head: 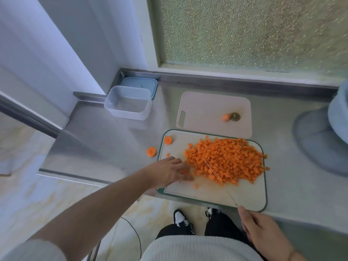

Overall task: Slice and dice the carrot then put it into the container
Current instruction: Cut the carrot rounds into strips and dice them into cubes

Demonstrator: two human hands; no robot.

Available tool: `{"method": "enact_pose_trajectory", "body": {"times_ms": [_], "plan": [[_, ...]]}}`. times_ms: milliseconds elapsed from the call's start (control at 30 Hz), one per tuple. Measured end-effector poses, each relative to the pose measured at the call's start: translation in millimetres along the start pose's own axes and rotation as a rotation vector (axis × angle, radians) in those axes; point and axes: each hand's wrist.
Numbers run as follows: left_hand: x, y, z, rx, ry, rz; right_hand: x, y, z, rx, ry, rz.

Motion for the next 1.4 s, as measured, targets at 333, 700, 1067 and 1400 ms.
{"method": "enact_pose_trajectory", "body": {"times_ms": [333,700,1067,1400], "plan": [[16,-4,-2,-0.023,0.15,-0.083,-5,5,15,-0.176,-0.213,0.226],[52,22,18,0.165,0.0,-0.402,-24,-5,37,-0.359,-0.333,0.384],[72,0,37,0.4,0.052,-0.847,-32,-34,34,-0.335,-0.313,0.34],[74,16,36,0.5,0.027,-0.616,-32,-27,36,-0.252,-0.081,-0.009]]}}
Point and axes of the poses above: each hand's wrist, its own y-axis away from the middle knuckle, its own z-axis out of the palm, x = y × z, and after that the axes turned 15 degrees about x, right-handed
